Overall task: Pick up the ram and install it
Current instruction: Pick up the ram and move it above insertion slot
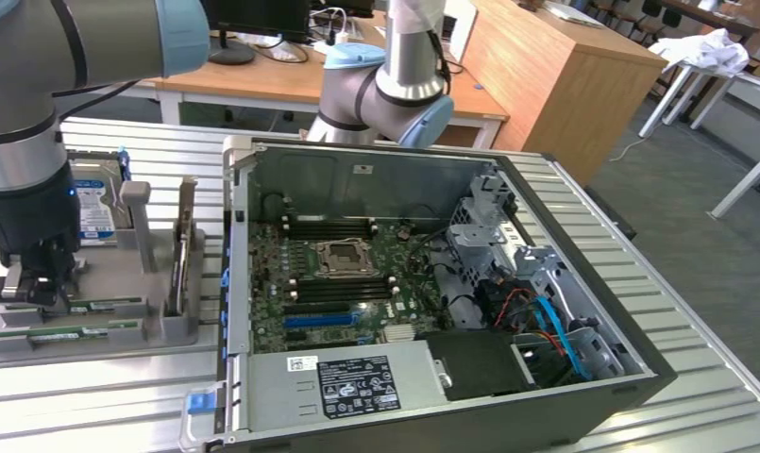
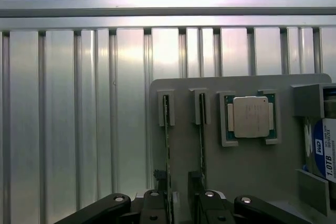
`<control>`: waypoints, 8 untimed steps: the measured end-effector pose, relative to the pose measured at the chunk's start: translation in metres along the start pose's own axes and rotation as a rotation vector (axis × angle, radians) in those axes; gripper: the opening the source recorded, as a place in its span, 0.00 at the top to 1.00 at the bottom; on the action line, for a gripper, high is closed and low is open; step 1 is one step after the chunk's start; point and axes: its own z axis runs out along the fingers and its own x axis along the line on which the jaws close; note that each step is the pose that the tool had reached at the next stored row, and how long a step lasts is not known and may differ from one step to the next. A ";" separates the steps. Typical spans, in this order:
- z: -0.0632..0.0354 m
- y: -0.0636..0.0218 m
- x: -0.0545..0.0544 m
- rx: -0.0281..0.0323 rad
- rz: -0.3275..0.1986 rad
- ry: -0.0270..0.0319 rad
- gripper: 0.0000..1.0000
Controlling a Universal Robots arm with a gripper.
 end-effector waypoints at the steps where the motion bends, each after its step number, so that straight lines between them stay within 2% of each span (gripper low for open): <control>1: 0.0000 0.0000 0.000 0.0000 0.000 0.0000 0.70; 8: 0.0035 -0.0002 0.001 0.0000 0.000 -0.0001 0.70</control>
